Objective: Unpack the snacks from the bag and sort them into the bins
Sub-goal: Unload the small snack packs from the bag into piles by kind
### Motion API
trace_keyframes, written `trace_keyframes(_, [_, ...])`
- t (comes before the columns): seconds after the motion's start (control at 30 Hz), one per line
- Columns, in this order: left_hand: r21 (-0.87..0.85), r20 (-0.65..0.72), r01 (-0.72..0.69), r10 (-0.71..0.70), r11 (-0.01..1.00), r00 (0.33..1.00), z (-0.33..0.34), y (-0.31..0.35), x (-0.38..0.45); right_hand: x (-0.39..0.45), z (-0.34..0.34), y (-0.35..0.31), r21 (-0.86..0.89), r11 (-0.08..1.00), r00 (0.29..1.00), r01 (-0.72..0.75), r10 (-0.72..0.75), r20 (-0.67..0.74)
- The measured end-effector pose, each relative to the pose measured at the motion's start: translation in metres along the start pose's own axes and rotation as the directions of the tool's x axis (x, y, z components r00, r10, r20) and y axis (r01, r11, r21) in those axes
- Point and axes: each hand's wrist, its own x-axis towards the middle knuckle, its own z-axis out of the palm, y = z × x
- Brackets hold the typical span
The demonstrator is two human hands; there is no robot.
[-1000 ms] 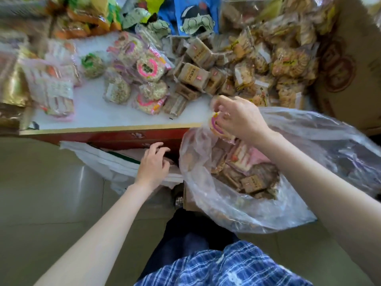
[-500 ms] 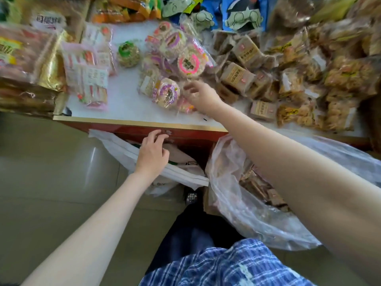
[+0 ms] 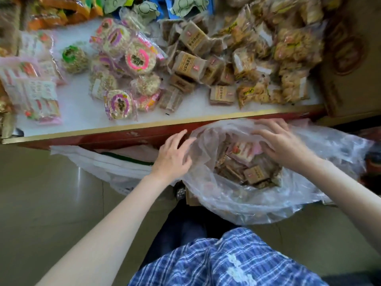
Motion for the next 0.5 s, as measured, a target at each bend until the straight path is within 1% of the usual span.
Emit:
trace_keyframes(0.03, [0.061,0.045,-0.055,0.052,0.997,0.998,0.004,0.009,0.003,-0.014,0.005,0.015,-0.084,0.996,0.998,0.009,-0.005,0.058])
trace_keyframes(0.1, [0.175,0.120,-0.191,0.172,0.966,0.978,0.013,0.023,0.010,-0.033,0.014,0.049,-0.242,0.970,0.992,0.032,0.000,0.130])
trace_keyframes(0.17, [0.323,0.129,-0.343,0.318,0.882,0.939,0.020,0.038,0.020,-0.037,0.015,0.079,-0.381,0.925,0.991,0.006,0.046,0.126])
trace_keyframes(0.2, [0.398,0.136,-0.383,0.359,0.834,0.923,0.022,0.047,0.025,-0.036,0.013,0.091,-0.413,0.909,0.990,-0.056,0.106,0.098])
trace_keyframes(0.23, [0.480,0.144,-0.411,0.393,0.775,0.908,0.025,0.055,0.030,-0.032,0.009,0.099,-0.418,0.895,0.979,-0.157,0.198,0.057])
trace_keyframes(0.27, [0.536,0.199,-0.439,0.397,0.721,0.896,0.027,0.063,0.037,-0.027,0.008,0.105,-0.404,0.873,0.953,-0.273,0.302,0.009])
trace_keyframes(0.3, [0.556,0.261,-0.468,0.390,0.687,0.883,0.030,0.070,0.044,-0.023,0.007,0.108,-0.372,0.848,0.919,-0.376,0.392,-0.037])
trace_keyframes(0.33, [0.568,0.343,-0.485,0.345,0.665,0.874,0.031,0.078,0.050,-0.021,0.007,0.107,-0.332,0.833,0.894,-0.443,0.440,-0.088])
trace_keyframes(0.37, [0.580,0.388,-0.493,0.311,0.649,0.867,0.031,0.086,0.056,-0.020,0.009,0.103,-0.303,0.833,0.886,-0.463,0.440,-0.144])
trace_keyframes(0.4, [0.596,0.417,-0.498,0.287,0.630,0.862,0.032,0.092,0.062,-0.022,0.012,0.098,-0.278,0.854,0.896,-0.440,0.396,-0.202])
trace_keyframes(0.43, [0.600,0.434,-0.495,0.264,0.628,0.861,0.032,0.096,0.067,-0.028,0.014,0.089,-0.249,0.887,0.911,-0.388,0.328,-0.251])
trace_keyframes(0.47, [0.595,0.446,-0.483,0.237,0.642,0.863,0.034,0.098,0.071,-0.037,0.019,0.081,-0.211,0.932,0.931,-0.296,0.232,-0.282])
trace_keyframes(0.5, [0.582,0.456,-0.462,0.202,0.669,0.867,0.035,0.099,0.074,-0.049,0.025,0.073,-0.166,0.971,0.954,-0.171,0.121,-0.273])
